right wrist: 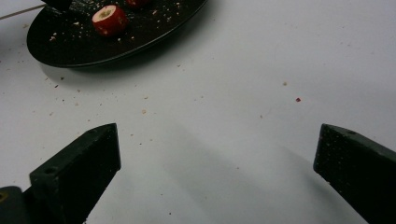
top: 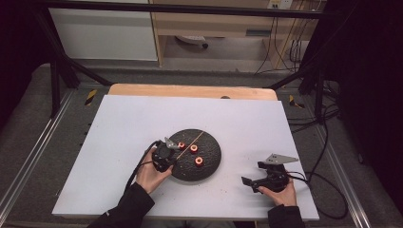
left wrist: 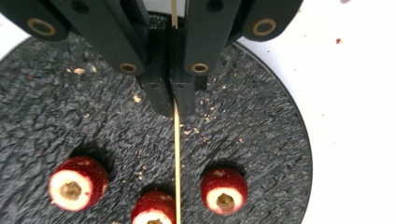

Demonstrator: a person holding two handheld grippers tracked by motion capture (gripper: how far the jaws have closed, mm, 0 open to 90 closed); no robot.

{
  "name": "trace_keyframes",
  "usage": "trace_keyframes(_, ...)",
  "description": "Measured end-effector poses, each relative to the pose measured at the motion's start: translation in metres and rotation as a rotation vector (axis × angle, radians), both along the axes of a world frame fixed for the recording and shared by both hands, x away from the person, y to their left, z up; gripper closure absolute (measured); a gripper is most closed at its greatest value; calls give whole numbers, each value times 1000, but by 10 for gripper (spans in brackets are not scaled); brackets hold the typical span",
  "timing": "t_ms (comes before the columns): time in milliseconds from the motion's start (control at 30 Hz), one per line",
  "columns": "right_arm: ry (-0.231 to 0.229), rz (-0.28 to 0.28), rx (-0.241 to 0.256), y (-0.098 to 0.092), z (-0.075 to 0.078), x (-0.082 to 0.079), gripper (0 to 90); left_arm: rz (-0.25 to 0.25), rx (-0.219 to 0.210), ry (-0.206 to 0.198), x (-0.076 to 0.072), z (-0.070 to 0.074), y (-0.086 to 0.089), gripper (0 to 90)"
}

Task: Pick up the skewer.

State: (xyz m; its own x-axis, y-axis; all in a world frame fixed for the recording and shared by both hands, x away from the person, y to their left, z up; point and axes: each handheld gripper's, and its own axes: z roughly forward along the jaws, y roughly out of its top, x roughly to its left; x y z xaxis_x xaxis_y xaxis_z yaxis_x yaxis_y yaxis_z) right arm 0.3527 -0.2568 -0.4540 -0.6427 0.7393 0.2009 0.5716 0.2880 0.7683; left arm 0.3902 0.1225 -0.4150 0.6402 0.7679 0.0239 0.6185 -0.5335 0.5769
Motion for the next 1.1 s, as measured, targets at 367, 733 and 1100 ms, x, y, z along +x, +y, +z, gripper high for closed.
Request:
trace_keyframes(367,5,-5,-6,1,-1,0,14,-27,-137,-37,-13,10,25,880)
trace_keyframes(733,5,-17,-7,0,0,1,14,-63,-213,-116,-32,9,55,880)
trace_keyframes(1100,9,-17,-17,2,0,1,14,-60,-299,-155,-49,-5,88,879)
